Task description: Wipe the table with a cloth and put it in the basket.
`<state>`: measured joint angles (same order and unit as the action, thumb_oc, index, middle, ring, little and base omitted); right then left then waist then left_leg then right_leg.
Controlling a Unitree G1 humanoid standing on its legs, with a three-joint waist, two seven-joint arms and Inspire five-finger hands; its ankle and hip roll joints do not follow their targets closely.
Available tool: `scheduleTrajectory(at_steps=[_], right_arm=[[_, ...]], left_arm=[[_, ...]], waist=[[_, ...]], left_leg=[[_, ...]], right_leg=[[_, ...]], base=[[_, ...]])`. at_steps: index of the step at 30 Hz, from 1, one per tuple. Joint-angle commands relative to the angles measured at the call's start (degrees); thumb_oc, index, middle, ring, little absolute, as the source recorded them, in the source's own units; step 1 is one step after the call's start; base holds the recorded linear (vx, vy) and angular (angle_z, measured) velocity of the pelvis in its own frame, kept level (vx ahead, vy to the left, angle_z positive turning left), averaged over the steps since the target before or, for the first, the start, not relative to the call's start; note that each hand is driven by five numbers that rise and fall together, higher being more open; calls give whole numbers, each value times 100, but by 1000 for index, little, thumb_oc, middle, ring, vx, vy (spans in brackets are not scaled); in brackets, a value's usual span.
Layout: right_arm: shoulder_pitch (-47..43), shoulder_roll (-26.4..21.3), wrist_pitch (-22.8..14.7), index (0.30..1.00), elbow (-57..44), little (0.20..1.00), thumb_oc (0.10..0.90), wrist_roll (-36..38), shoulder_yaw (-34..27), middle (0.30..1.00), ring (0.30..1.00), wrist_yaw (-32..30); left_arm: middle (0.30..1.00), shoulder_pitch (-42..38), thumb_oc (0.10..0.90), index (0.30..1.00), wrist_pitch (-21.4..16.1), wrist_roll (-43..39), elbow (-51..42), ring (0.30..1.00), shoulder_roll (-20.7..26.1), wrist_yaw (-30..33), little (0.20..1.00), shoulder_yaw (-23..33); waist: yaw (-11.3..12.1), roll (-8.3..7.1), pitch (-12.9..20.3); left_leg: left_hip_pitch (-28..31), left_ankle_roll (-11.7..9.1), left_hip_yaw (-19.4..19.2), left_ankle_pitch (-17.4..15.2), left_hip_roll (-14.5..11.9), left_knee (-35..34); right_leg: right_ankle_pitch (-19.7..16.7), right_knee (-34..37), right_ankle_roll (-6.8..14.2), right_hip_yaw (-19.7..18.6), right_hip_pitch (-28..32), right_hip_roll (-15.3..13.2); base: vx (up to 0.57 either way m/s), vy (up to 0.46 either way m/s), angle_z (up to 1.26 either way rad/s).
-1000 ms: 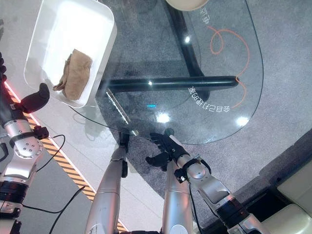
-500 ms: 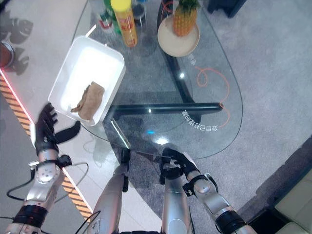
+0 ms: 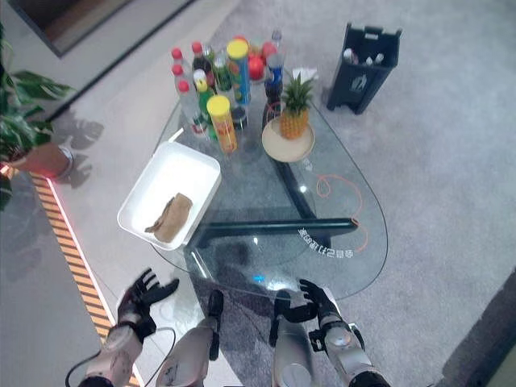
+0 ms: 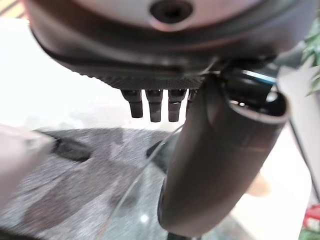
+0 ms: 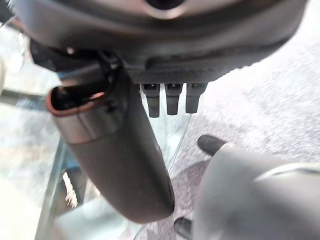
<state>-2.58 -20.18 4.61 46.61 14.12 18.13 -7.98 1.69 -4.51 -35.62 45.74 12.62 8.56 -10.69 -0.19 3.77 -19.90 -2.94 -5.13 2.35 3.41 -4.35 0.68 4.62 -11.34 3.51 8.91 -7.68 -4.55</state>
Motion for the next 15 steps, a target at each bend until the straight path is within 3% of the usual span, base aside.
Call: scheduleTrajectory(at_steps=[1, 3, 5, 6, 11, 15], right_arm=[[198, 195, 14, 900, 142, 900, 800, 392, 30, 900, 900, -27], [172, 294, -44, 900, 553, 900, 800, 423, -11, 900, 900, 12], [121, 478, -66, 900, 1282, 900, 800, 467, -55, 900, 900, 106], [92, 555, -88, 900, 1641, 900, 800, 426, -98, 900, 900, 219], [5, 724, 127, 900, 2566, 900, 800, 571, -396, 900, 900, 458], [-11, 762, 128, 900, 2797, 900, 800, 224, -463, 900, 900, 549]], left_arm=[[900, -86, 800, 900, 201, 125, 224, 900, 150, -403, 900, -61], [900, -133, 800, 900, 288, 157, 669, 900, 59, -567, 900, -106], [900, -202, 800, 900, 1050, 185, 1529, 900, -88, -1052, 900, -189], [900, -237, 800, 900, 1216, 273, 2043, 900, -154, -1284, 900, -240], [900, -395, 800, 900, 1755, 170, 2865, 900, -249, -1658, 900, -98], [900, -412, 800, 900, 1754, 335, 3058, 900, -256, -1743, 900, 25]], waist=[[14, -468, 440], [10, -468, 571], [-11, -464, 849], [-36, -459, 954], [-115, -381, 1284], [-133, -345, 1421]], left_leg=[[-25, 129, -226, -229, 522, 118], [63, 136, -238, -236, 496, 70], [239, 149, -282, -267, 454, -3], [319, 153, -314, -280, 428, -39], [691, 155, -446, -326, 331, -304], [825, 136, -500, -313, 276, -446]], right_leg=[[-317, 869, -12, -79, 677, 266], [-326, 925, -8, -94, 763, 267], [-341, 1033, 3, -131, 923, 276], [-350, 1088, 12, -152, 997, 275], [-406, 1366, 52, -230, 1290, 260], [-421, 1454, 63, -250, 1386, 246]], base=[[43, -33, -6], [77, -35, -4], [141, -47, -6], [127, -45, -2], [106, -18, -17], [63, -5, -13]])
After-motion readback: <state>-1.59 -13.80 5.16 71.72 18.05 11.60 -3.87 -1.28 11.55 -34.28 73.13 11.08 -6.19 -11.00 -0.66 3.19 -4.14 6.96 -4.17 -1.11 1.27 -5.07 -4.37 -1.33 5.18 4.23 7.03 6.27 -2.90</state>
